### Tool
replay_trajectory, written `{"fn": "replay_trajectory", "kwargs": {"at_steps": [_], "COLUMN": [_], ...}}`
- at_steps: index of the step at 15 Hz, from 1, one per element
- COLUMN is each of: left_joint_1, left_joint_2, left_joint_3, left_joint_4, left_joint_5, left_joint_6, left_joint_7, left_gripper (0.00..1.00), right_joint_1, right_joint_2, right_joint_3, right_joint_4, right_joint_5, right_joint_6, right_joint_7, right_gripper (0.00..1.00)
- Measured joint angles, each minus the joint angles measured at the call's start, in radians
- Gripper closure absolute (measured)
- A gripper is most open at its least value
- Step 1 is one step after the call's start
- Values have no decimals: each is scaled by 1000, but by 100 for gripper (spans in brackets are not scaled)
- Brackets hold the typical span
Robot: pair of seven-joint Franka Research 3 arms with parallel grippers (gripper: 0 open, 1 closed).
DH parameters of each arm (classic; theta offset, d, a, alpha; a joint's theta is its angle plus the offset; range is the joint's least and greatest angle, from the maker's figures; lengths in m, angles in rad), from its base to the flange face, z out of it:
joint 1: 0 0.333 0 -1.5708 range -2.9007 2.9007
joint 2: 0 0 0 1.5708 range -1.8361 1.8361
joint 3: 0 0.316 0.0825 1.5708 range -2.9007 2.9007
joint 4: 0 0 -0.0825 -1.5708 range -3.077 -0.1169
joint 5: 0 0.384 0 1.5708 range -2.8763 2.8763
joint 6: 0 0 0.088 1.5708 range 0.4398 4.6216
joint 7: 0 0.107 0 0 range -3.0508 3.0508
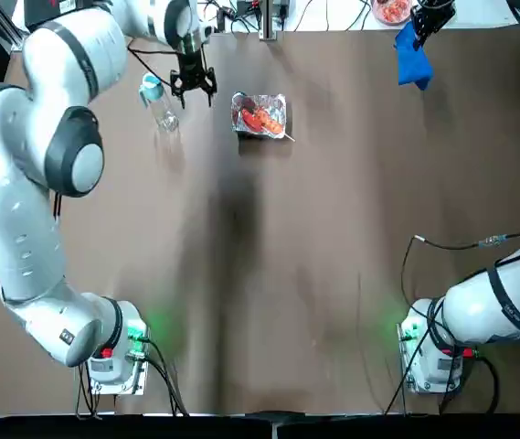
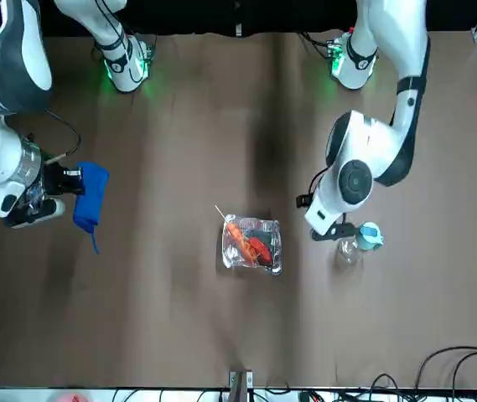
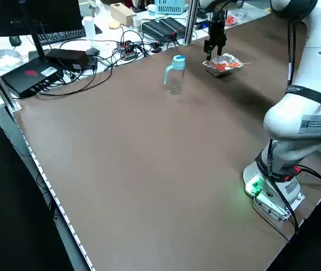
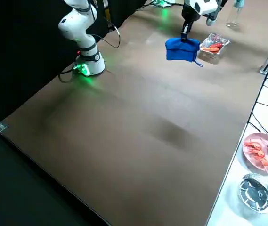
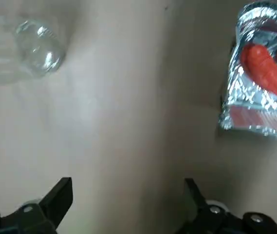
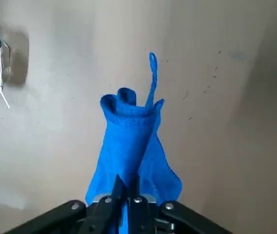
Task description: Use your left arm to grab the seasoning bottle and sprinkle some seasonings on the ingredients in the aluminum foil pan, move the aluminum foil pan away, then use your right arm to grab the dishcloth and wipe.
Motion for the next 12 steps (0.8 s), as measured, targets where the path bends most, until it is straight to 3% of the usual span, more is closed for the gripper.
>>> {"fn": "replay_trajectory", "kwargs": {"at_steps": [8,12], "left_joint_1": [-53,-69], "left_joint_2": [149,246], "left_joint_3": [-9,-23], "left_joint_4": [40,113], "left_joint_5": [0,0], "left_joint_6": [315,388], "left_joint_7": [-23,-88], "left_gripper": [0,0], "right_joint_1": [0,0], "right_joint_2": [0,0], "right_joint_3": [1,1], "right_joint_4": [-2,-3], "right_joint_5": [0,0], "right_joint_6": [0,-12], "right_joint_7": [0,0], "right_gripper": [94,94]}}
